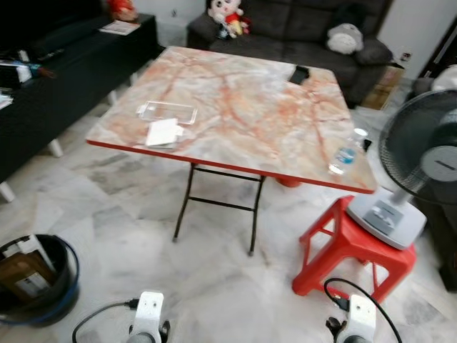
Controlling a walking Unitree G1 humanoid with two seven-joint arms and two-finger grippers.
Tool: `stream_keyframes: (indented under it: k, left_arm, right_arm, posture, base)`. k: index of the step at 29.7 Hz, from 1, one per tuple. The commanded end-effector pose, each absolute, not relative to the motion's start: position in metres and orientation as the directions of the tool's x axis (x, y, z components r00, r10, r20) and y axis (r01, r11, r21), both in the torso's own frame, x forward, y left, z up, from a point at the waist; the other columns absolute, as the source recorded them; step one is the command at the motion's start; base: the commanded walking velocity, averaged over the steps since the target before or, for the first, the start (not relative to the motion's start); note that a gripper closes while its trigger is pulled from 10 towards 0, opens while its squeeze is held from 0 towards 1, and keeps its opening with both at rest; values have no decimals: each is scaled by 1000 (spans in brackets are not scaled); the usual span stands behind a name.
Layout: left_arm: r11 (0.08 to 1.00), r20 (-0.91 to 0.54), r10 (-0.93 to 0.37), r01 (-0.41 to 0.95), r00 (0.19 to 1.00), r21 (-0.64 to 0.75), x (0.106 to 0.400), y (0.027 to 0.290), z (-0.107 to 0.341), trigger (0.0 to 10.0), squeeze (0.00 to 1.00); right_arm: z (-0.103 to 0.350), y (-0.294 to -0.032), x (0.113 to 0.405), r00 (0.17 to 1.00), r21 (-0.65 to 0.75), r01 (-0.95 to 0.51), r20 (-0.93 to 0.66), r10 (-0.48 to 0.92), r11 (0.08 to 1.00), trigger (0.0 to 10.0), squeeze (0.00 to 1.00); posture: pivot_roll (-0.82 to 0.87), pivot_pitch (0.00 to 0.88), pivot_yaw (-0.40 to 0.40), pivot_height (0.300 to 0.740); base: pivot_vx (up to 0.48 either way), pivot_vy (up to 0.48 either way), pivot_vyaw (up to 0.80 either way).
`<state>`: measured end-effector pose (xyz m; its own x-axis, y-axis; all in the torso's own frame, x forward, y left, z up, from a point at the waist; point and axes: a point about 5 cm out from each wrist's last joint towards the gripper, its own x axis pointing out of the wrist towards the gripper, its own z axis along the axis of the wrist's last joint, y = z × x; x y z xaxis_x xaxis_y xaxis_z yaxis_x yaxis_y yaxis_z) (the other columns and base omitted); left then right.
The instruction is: Picking trash to rubbish bin
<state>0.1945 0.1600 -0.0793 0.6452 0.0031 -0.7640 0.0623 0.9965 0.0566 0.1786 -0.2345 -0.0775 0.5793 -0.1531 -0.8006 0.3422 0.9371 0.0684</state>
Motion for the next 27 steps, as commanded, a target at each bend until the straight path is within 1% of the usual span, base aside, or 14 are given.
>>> stream_keyframes:
  k: [1,18,20,24,27]
  left_arm:
    - [996,-774,13,58,633,64,192,164,-81,10000,0]
    - [998,-773,21,28,634,50,191,167,-81,10000,0]
    - [998,-775,20,31,632,52,191,167,-81,10000,0]
    - [998,-779,21,37,626,56,190,167,-81,10000,0]
    - [998,-781,22,36,625,57,190,167,-82,10000,0]
  right_arm:
    - [-75,-234,184,593,73,339,-790,-153,938,10000,0]
    - [-75,-234,184,602,89,361,-783,-159,928,10000,0]
    - [-75,-234,184,601,90,360,-783,-157,929,10000,0]
    - [-75,-234,184,598,85,355,-787,-156,931,10000,0]
    - [-75,-235,184,602,84,362,-782,-164,929,10000,0]
  posture:
    - [16,33,-141,740]
    - [14,48,-139,740]
    - [14,48,-139,740]
    - [13,51,-138,740]
    - [14,51,-137,740]
  base:
    - [0,0,0]
    - [0,0,0]
    - [0,321,-219]
    - [0,346,-800]
    - [0,345,0]
